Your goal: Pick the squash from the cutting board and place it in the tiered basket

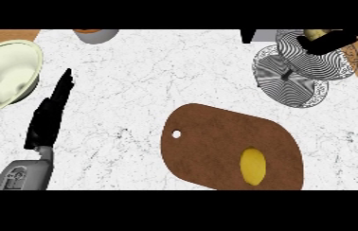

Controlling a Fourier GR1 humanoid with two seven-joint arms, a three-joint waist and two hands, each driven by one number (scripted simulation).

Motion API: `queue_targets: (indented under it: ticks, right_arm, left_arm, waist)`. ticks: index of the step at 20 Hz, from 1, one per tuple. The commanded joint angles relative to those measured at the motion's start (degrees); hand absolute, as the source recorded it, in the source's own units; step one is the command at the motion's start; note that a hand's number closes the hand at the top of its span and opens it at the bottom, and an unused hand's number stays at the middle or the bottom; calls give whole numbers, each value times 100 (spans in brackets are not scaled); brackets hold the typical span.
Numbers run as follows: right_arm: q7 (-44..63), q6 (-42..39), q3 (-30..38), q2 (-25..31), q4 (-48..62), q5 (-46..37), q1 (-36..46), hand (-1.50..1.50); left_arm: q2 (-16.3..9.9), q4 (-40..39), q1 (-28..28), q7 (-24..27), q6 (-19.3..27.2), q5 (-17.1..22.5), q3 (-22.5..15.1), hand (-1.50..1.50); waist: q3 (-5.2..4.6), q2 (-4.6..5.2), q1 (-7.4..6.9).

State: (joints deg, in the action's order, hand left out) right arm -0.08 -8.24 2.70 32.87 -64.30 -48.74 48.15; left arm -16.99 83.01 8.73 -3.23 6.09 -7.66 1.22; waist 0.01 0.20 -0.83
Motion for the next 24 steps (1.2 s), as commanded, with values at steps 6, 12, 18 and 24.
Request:
queue_targets:
  ticks: [6,12,18,24]
  right_arm:
    - [-607,-342,432,-170,1433,466,-8,150]
    - [-543,-330,677,-293,1930,608,192,-150]
    - [-842,-84,1484,-191,1884,1339,299,-150]
    - [-836,116,1886,81,1869,1654,460,-150]
  left_arm:
    - [-19,51,153,-228,-135,0,90,0]
    - [-66,-78,306,-216,-145,-6,231,0]
    - [227,-72,232,-122,86,-253,7,0]
    - [119,186,-255,104,-112,-94,192,0]
  waist:
    - [1,4,15]
    - [0,10,12]
    - [1,2,60]
    - [-1,-12,20]
